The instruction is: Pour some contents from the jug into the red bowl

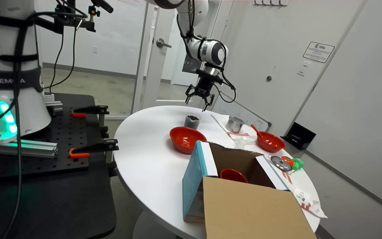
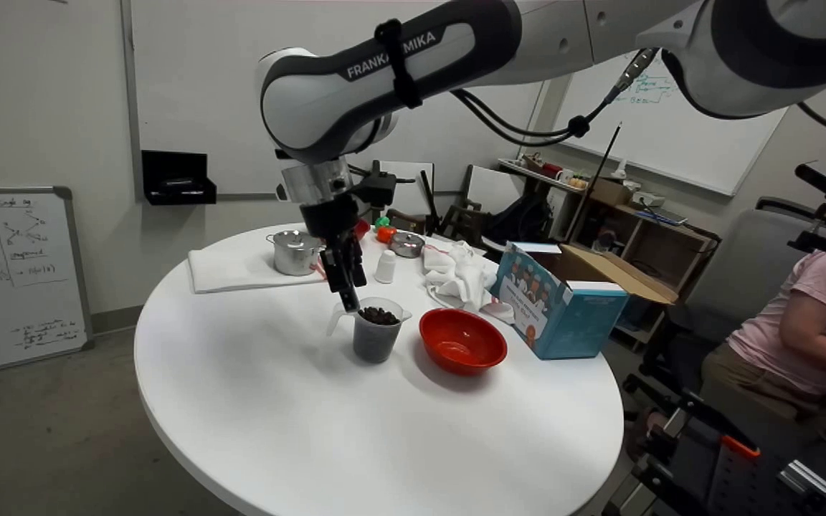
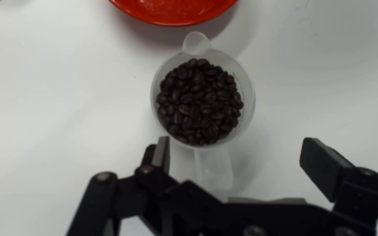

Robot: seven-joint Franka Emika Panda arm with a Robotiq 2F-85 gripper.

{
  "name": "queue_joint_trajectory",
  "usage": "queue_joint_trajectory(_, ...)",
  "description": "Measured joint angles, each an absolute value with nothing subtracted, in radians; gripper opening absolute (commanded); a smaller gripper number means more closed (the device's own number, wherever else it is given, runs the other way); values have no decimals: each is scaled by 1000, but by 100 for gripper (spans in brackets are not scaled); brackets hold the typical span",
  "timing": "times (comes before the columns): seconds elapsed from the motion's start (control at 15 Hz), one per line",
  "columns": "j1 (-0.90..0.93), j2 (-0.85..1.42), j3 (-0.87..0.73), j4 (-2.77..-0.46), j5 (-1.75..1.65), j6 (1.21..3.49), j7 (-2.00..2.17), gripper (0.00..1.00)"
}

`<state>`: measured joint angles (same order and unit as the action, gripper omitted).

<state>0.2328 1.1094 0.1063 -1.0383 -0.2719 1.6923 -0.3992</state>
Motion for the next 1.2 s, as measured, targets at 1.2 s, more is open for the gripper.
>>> queue_joint_trajectory(1.2,180,1251,130,-927,-257,1784,-616,100)
